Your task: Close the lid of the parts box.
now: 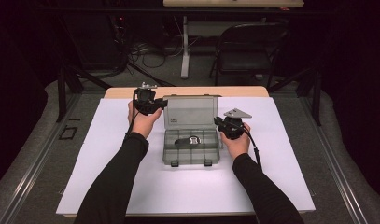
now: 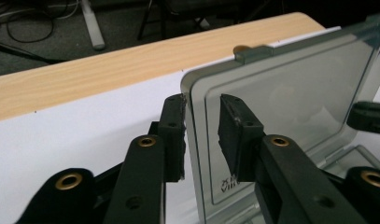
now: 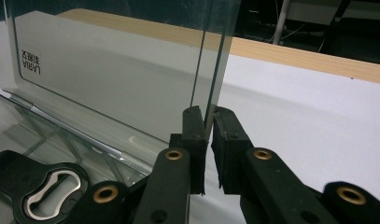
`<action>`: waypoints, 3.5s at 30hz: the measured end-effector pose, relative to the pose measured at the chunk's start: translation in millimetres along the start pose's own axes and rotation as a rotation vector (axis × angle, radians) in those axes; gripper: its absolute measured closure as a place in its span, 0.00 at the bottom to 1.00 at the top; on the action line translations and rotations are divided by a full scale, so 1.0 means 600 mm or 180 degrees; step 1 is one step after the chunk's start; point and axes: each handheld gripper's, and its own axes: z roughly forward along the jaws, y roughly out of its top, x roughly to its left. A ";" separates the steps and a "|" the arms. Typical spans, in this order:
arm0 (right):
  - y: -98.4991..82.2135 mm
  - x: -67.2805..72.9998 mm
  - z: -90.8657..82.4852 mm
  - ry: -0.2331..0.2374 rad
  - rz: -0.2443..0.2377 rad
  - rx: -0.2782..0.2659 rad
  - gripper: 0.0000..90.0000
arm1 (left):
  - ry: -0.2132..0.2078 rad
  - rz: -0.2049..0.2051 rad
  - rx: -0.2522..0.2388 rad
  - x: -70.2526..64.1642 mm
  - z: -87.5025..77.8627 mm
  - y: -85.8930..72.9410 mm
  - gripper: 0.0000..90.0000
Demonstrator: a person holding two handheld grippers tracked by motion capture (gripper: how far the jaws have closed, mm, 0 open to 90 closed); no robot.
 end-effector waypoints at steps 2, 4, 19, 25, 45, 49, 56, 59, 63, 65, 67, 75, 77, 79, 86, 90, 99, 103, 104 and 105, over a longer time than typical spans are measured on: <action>0.000 0.000 0.000 0.0000 0.0001 0.0000 0.93 | 0.0036 0.0033 0.0017 0.001 0.002 0.003 0.83; 0.000 0.000 0.000 -0.0001 0.0001 -0.0003 0.93 | 0.0043 0.0016 0.0027 0.002 0.005 0.003 0.85; -0.001 0.000 0.000 -0.0002 0.0000 -0.0012 0.93 | 0.0121 -0.0267 0.0026 0.002 0.010 0.001 0.95; -0.001 0.002 0.000 -0.0013 0.0000 -0.0010 0.93 | 0.0147 -0.0389 0.0016 -0.002 0.008 0.001 0.96; 0.021 0.012 -0.023 -0.0089 -0.0087 -0.0096 0.79 | 0.0304 -0.0351 -0.0049 -0.017 0.000 -0.006 0.97; 0.033 0.015 -0.037 -0.0184 -0.0075 -0.0058 0.74 | 0.0325 -0.0325 -0.0073 -0.021 -0.004 -0.009 0.97; 0.046 0.020 -0.053 -0.0047 0.0008 0.0063 0.74 | 0.0337 -0.0277 -0.0070 -0.025 -0.011 -0.011 0.97; 0.048 0.026 -0.059 -0.0146 -0.0073 0.0110 0.78 | 0.0335 -0.0266 -0.0094 -0.027 -0.014 -0.014 0.97; 0.053 0.030 -0.067 -0.0066 -0.0043 0.0115 0.88 | 0.0346 -0.0258 -0.0084 -0.031 -0.018 -0.015 0.97; 0.056 0.031 -0.071 -0.0036 -0.0046 0.0130 0.95 | 0.0351 -0.0249 -0.0097 -0.032 -0.020 -0.016 0.97; 0.059 0.032 -0.074 0.0006 -0.0032 0.0160 1.00 | 0.0350 -0.0249 -0.0109 -0.033 -0.022 -0.018 0.97; 0.095 0.038 -0.082 0.0145 -0.0081 0.0272 1.00 | 0.0339 -0.0229 -0.0156 -0.037 -0.029 -0.025 0.97; 0.107 0.041 -0.084 0.0170 -0.0111 0.0292 1.00 | 0.0343 -0.0230 -0.0160 -0.038 -0.031 -0.025 0.97; 0.118 0.044 -0.085 0.0181 -0.0141 0.0308 1.00 | 0.0338 -0.0235 -0.0170 -0.039 -0.032 -0.027 0.97; 0.163 0.052 -0.093 0.0220 -0.0159 0.0299 1.00 | 0.0350 -0.0254 -0.0199 -0.043 -0.037 -0.031 0.97; 0.187 0.058 -0.093 0.0266 -0.0153 0.0302 1.00 | 0.0340 -0.0262 -0.0187 -0.045 -0.042 -0.033 0.97; 0.225 0.070 -0.081 0.0234 -0.0197 0.0313 1.00 | 0.0346 -0.0252 -0.0216 -0.048 -0.046 -0.038 0.97; 0.236 0.073 -0.071 0.0186 -0.0209 0.0359 1.00 | 0.0336 -0.0243 -0.0201 -0.049 -0.048 -0.039 0.97; 0.238 0.074 -0.067 0.0181 -0.0208 0.0365 1.00 | 0.0334 -0.0240 -0.0202 -0.049 -0.048 -0.039 0.97; 0.240 0.074 -0.064 0.0178 -0.0205 0.0383 1.00 | 0.0336 -0.0239 -0.0209 -0.049 -0.049 -0.039 0.97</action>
